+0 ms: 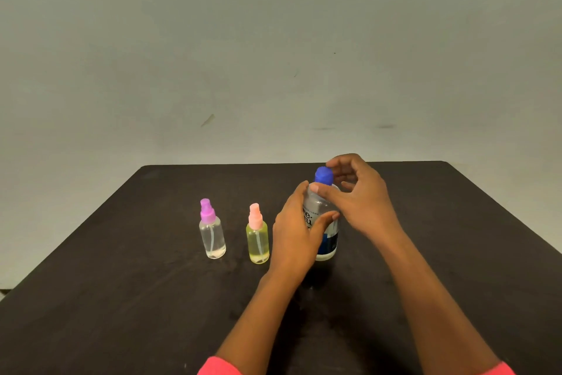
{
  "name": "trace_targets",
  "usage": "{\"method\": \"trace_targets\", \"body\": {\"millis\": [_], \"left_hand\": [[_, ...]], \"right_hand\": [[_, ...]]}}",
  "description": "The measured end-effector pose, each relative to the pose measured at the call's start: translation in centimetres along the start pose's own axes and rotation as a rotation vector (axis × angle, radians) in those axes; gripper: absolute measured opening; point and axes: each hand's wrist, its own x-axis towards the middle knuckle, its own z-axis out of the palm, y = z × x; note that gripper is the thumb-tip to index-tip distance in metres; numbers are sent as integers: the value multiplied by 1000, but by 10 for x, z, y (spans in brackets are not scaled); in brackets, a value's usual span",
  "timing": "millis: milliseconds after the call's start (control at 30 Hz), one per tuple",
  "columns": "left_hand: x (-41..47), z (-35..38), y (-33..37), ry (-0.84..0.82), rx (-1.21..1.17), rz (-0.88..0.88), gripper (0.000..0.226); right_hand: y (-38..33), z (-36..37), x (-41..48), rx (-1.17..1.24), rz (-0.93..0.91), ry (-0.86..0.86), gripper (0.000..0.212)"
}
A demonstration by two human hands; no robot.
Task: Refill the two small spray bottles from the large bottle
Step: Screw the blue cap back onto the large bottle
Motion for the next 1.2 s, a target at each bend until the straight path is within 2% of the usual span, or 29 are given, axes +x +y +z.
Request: {"method": "trace_targets", "body": {"millis": [67,167,233,367,500,633,733,867,967,1100,1200], "left_hand": [[0,0,0,-2,2,0,64],[0,0,2,-2,11,7,68],[0,0,2,-6,11,12,68],[0,1,0,6,23,9,69],[0,1,-1,12,26,16,64],[0,1,1,-6,20,7,65],[0,0,3,-3,17,6,67],[-3,0,5,9,12,2,62],[-3,1,7,14,19,-2,57],[-3,5,11,-14,16,-12,58],[-4,12,15,-36,-1,-9,49]], "right_hand": [[1,-2,1,24,0,10,40],[1,-5,1,72,0,-74,47],[0,-5,0,55,-16,-123,41],[0,-2,0,26,-15,-20,30],[3,6,-2,13,-18,85,34],[2,5,-1,23,-7,11,47],[0,0,0,0,-15,-56,36],[-1,4,-1,-7,8,61,28],[-1,8,-1,-20,40,106,39],[-4,3,-1,-18,76,-27,57],[-4,-10,-1,-63,66,-123,48]]}}
